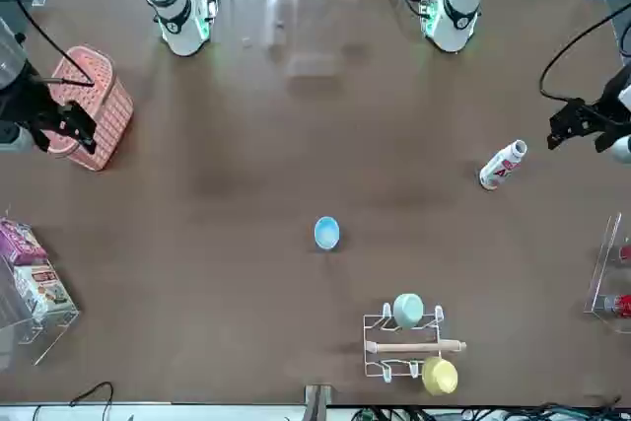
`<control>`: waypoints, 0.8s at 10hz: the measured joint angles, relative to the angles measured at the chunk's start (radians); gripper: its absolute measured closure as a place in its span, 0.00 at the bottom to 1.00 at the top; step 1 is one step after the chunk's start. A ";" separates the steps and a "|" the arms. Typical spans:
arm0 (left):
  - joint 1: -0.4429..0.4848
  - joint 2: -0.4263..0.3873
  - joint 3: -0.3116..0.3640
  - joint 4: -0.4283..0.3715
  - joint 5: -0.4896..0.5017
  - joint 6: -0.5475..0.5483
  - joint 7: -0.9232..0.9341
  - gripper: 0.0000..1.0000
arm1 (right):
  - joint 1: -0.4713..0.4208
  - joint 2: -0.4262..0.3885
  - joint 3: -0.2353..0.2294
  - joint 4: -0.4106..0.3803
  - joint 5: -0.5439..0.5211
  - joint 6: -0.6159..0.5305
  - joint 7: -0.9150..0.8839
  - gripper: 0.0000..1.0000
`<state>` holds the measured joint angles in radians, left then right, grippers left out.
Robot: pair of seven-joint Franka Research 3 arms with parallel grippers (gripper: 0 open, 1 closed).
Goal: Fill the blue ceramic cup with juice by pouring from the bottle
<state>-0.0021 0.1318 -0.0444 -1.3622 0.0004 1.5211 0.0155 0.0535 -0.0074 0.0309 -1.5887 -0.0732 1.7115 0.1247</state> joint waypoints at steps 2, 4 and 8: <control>0.000 0.000 0.000 0.000 0.000 0.000 0.004 0.00 | 0.000 0.000 0.000 0.000 0.011 0.001 0.000 0.00; 0.001 0.000 0.002 0.001 -0.002 0.000 0.043 0.00 | 0.000 0.000 -0.001 0.000 0.043 0.002 0.000 0.00; 0.028 0.008 0.008 -0.001 -0.008 -0.001 0.336 0.00 | 0.001 0.010 0.000 0.000 0.053 0.002 -0.111 0.00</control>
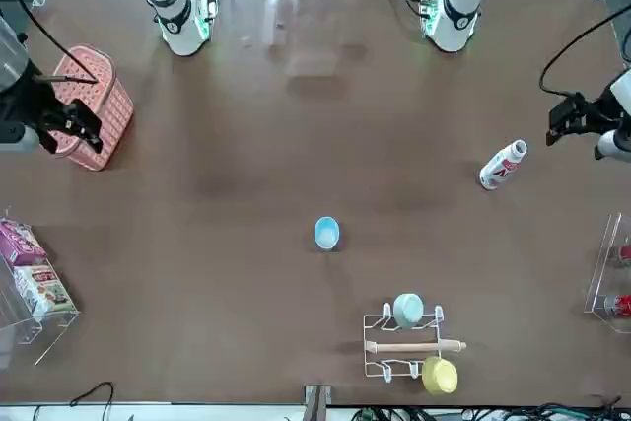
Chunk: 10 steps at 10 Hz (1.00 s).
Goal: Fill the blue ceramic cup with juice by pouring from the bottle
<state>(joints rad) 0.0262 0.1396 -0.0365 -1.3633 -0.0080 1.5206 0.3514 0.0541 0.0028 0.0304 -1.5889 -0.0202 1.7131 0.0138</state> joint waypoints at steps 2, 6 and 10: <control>0.089 0.000 0.003 0.001 -0.029 0.000 0.241 0.00 | 0.002 0.014 0.001 -0.001 0.063 0.001 -0.146 0.00; 0.349 0.005 0.009 -0.002 -0.252 -0.002 0.697 0.00 | 0.029 0.081 0.002 -0.031 0.231 0.106 -0.506 0.00; 0.478 0.069 0.009 -0.049 -0.402 -0.010 1.090 0.00 | 0.033 0.155 0.001 -0.059 0.382 0.192 -0.862 0.00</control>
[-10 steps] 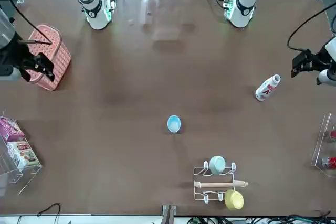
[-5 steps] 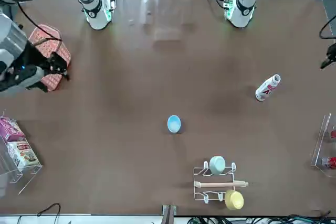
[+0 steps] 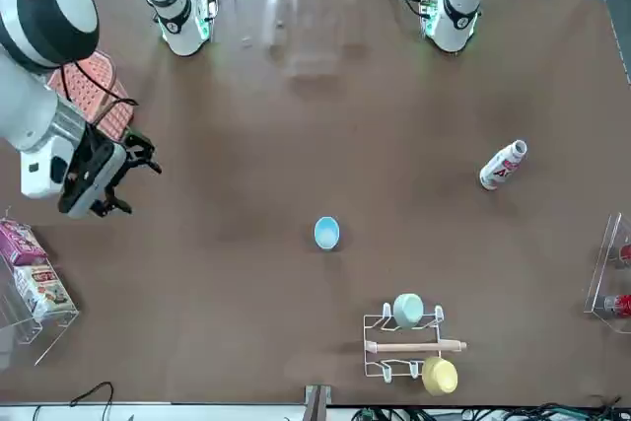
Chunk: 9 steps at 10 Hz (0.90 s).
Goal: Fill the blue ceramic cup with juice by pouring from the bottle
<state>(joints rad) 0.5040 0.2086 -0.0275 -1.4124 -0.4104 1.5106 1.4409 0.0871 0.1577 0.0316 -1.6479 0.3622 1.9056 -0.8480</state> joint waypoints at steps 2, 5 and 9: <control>0.052 0.074 -0.001 -0.017 -0.076 -0.035 0.139 0.00 | 0.028 0.057 0.001 -0.024 0.141 0.057 -0.228 0.00; 0.099 0.164 -0.001 -0.033 -0.138 -0.097 0.301 0.00 | 0.063 0.164 0.001 -0.109 0.325 0.274 -0.532 0.00; 0.143 0.209 -0.001 -0.137 -0.189 -0.121 0.520 0.00 | 0.081 0.316 0.055 -0.146 0.539 0.547 -0.798 0.00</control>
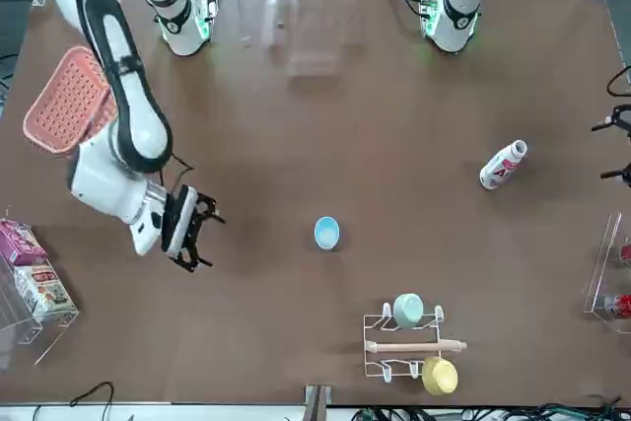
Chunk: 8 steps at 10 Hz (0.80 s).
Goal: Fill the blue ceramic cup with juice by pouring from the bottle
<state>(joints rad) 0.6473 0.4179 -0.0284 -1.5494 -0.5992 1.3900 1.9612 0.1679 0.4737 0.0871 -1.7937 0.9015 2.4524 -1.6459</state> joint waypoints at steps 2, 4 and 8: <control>0.048 0.020 0.000 -0.093 -0.031 0.033 0.118 0.00 | 0.004 0.078 0.080 0.005 0.047 0.130 -0.007 0.00; 0.098 0.069 0.000 -0.150 -0.047 0.059 0.265 0.00 | 0.018 0.155 0.156 0.036 0.108 0.229 -0.010 0.00; 0.110 0.224 -0.008 -0.184 -0.094 0.085 0.444 0.00 | 0.039 0.280 0.227 0.140 0.184 0.276 -0.018 0.00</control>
<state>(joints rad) 0.7568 0.6420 -0.0368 -1.7333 -0.6936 1.4752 2.4051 0.2072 0.7532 0.3142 -1.6540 1.0850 2.7283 -1.6634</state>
